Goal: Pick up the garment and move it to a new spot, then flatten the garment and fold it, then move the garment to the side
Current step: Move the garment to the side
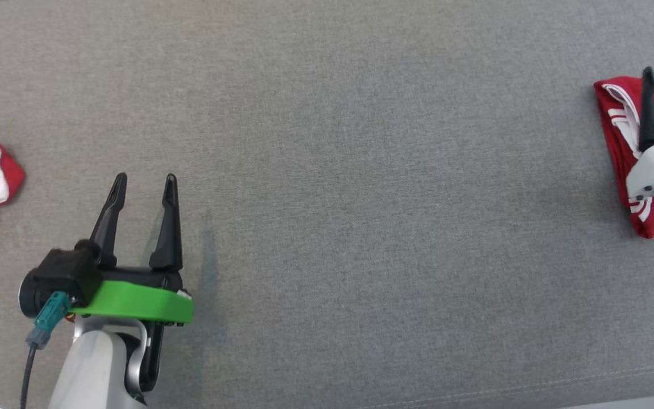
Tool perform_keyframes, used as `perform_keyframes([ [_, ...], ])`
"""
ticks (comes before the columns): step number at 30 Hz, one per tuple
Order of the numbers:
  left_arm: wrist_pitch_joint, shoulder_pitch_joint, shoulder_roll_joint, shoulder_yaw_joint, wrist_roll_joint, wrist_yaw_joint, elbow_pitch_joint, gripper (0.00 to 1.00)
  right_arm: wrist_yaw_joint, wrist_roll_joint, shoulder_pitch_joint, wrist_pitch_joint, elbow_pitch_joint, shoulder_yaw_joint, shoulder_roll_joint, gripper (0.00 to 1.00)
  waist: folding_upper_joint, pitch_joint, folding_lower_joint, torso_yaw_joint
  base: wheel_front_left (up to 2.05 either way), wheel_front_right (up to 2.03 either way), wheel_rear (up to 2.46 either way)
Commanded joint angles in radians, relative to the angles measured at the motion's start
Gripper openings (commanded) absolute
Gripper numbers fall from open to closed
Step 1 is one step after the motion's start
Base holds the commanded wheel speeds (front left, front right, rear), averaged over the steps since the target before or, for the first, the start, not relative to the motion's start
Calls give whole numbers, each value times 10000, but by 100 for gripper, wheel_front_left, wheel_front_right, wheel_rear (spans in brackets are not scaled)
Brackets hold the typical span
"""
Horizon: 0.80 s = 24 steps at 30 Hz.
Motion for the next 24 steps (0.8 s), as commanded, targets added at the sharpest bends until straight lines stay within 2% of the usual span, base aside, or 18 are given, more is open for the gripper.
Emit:
perform_keyframes([
  [1, -26, 189, -60, 135, 38, -21, 87, 100, -22, 346, 420, -241, -407, -9, 156, 100, -1, -870, 0, 590, 0, 0, 0],
  [4, -26, 542, -173, 372, 91, -19, 330, 100, -20, 781, 1355, -427, -1419, 215, 775, 100, -1, -1408, 0, 841, 0, 0, 0],
  [8, -26, 821, -327, 571, 53, -19, 584, 100, -20, 970, 2538, -259, -2534, 420, 1255, 100, -1, -1980, 0, 1035, 0, 0, 0],
  [12, -26, 1029, -394, 635, 58, -19, 881, 100, -20, 1149, 3715, -113, -3194, 456, 1781, 100, -1, -2467, 0, 1153, 0, 0, 0],
  [16, -26, 1270, -444, 724, 90, -21, 1130, 100, -20, 1299, 4667, -7, -3357, 462, 2223, 100, -1, -2923, 0, 1184, 0, 0, 0],
  [24, -26, 1712, -492, 704, 107, -19, 1582, 100, -20, 1491, 5654, -90, -3209, 564, 2534, 100, -1, -3628, 0, 1157, 0, 0, 0],
])
